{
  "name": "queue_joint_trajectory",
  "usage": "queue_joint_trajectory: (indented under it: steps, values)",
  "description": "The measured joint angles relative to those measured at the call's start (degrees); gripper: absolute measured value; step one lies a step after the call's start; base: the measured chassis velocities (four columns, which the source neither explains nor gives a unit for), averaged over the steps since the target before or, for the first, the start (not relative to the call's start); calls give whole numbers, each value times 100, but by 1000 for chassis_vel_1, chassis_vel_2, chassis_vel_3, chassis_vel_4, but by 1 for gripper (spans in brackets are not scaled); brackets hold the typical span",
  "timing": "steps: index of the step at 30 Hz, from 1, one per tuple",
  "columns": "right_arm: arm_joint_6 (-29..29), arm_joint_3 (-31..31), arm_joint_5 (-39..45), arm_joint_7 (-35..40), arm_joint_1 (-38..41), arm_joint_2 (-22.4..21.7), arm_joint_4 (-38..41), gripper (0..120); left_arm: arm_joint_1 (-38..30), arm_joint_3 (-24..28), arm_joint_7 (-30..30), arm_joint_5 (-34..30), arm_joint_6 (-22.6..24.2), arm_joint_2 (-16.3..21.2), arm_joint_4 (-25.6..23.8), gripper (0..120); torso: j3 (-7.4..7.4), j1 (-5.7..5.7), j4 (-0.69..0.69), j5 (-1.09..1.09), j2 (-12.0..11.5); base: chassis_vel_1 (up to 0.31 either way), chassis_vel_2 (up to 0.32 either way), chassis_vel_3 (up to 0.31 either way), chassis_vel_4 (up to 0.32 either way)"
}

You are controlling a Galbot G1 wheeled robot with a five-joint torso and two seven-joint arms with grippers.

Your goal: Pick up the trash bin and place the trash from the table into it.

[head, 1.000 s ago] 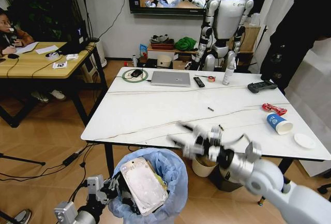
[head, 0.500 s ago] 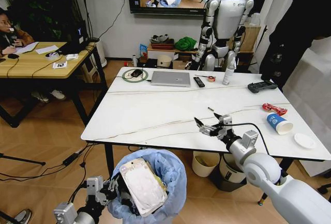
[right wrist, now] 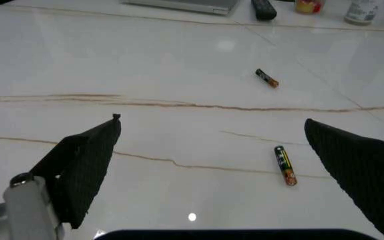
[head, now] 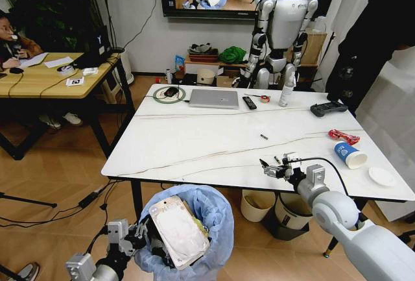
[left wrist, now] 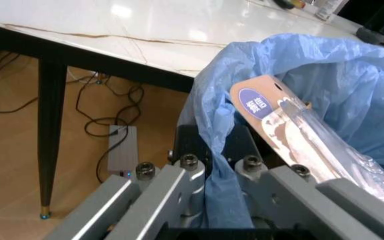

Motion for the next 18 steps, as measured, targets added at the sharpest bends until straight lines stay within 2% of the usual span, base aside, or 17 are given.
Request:
queue_joint_trajectory:
  steps: [6, 18]
  values:
    - [73, -232, 127, -313, 374, 70, -765, 100, 36, -69, 0, -7, 0, 25, -74, 0, 0, 0, 1, 1, 0, 0, 0, 0, 0]
    - [88, -449, 138, -586, 873, 215, -1731, 100, 68, -96, 0, -2, 0, -40, -112, 0, 0, 0, 1, 0, 0, 0, 0, 0, 0]
